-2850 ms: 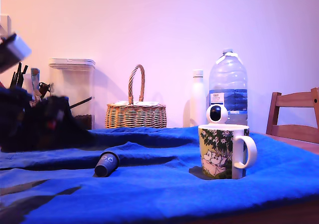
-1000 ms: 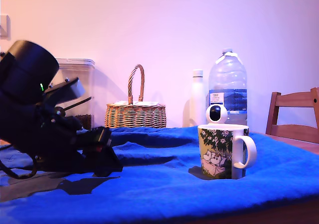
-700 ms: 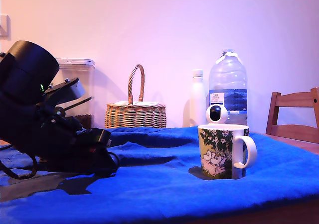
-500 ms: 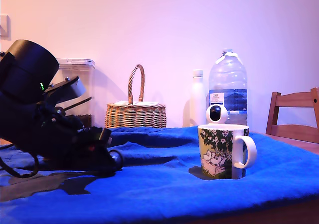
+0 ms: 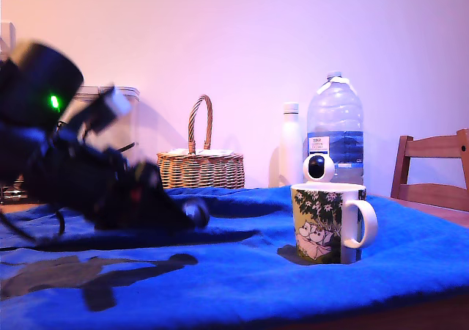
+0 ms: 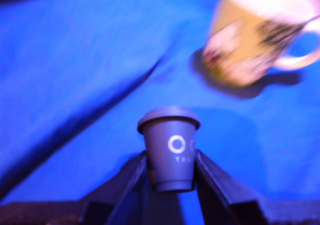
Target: Pick up the coffee capsules on the table and drop them inside the coffee cup
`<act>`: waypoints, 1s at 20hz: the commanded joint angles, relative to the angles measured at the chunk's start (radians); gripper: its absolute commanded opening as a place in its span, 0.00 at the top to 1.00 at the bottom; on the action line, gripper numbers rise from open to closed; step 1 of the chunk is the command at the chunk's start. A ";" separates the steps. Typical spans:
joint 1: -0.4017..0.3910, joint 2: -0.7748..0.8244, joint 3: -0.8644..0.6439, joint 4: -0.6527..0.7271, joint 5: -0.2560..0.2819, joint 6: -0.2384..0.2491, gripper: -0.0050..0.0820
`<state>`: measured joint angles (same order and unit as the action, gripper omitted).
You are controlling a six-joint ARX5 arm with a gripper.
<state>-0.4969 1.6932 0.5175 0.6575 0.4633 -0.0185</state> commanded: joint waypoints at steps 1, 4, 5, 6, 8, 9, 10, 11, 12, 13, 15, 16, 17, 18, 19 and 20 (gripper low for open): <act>-0.003 -0.054 -0.003 -0.018 0.023 0.025 0.72; -0.004 -0.129 -0.003 -0.069 0.048 0.030 0.72; -0.004 -0.152 -0.003 -0.082 0.057 0.029 0.72; -0.004 -0.173 -0.003 -0.089 0.059 0.027 0.72; -0.004 -0.211 -0.003 -0.089 0.080 0.027 0.72; -0.007 -0.228 -0.003 -0.089 0.084 0.027 0.72; -0.012 -0.242 -0.003 -0.090 0.087 0.026 0.72; -0.018 -0.253 -0.003 -0.090 0.087 0.026 0.72; -0.025 -0.259 -0.003 -0.090 0.087 0.022 0.72; -0.032 -0.262 -0.003 -0.090 0.087 0.022 0.72; -0.047 -0.262 -0.003 -0.090 0.087 0.021 0.72; -0.051 -0.262 -0.003 -0.089 0.087 0.022 0.72; -0.056 -0.262 -0.002 -0.088 0.086 0.022 0.72; -0.058 -0.262 -0.001 -0.088 0.086 0.021 0.72; -0.061 -0.262 0.004 -0.089 0.086 0.018 0.72; -0.065 -0.262 0.011 -0.089 0.086 0.018 0.72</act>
<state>-0.5552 1.4349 0.5179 0.5598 0.5480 0.0032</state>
